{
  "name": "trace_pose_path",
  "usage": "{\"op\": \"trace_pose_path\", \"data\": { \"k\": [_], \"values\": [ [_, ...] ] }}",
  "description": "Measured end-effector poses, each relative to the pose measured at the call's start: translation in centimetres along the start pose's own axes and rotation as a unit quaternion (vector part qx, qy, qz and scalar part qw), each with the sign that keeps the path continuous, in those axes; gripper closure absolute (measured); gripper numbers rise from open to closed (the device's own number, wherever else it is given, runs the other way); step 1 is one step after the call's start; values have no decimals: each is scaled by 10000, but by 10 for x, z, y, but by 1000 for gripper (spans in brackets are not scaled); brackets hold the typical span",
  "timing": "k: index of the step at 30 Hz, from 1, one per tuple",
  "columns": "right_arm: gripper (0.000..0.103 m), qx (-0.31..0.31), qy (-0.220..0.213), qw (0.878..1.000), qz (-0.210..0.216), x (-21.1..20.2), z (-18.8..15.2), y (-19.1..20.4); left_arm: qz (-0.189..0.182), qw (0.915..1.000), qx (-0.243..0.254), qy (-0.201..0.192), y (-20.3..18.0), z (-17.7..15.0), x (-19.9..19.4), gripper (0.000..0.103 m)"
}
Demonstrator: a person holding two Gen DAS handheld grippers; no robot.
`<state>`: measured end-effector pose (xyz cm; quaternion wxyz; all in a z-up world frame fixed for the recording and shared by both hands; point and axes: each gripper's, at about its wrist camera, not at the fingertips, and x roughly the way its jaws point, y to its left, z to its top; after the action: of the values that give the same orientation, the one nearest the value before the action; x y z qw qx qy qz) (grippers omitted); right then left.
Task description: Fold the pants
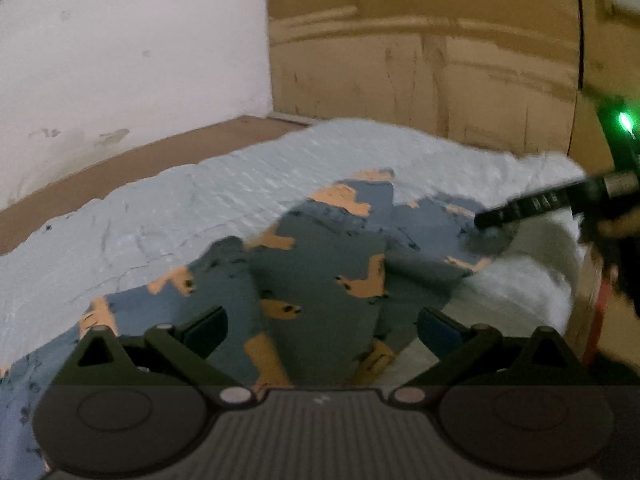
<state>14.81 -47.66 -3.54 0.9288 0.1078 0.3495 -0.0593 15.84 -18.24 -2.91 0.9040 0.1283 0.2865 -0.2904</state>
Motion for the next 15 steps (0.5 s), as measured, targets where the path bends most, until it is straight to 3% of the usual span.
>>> {"op": "trace_pose_path", "data": {
  "k": [3, 6, 8, 10, 13, 15],
  "values": [
    [37, 146, 195, 9996, -151, 17, 6, -25, 13, 9998, 112, 171, -10, 2, 11, 17],
    [59, 307, 392, 9987, 54, 25, 7, -39, 19, 9993, 11, 369, -7, 0, 15, 31],
    [76, 243, 434, 9986, 184, 27, 6, -39, -8, 9988, -67, 493, -3, -1, 18, 50],
    [89, -23, 374, 9991, 218, 23, 9, -35, -5, 9979, -158, 622, 2, -1, 21, 63],
    [91, -462, 210, 9987, 60, 12, 19, -25, -36, 9972, -258, 697, 7, 0, 18, 77],
    [91, -695, 57, 9975, -81, 3, 27, -22, -55, 9975, -259, 657, 7, 1, 15, 79]
  ]
}}
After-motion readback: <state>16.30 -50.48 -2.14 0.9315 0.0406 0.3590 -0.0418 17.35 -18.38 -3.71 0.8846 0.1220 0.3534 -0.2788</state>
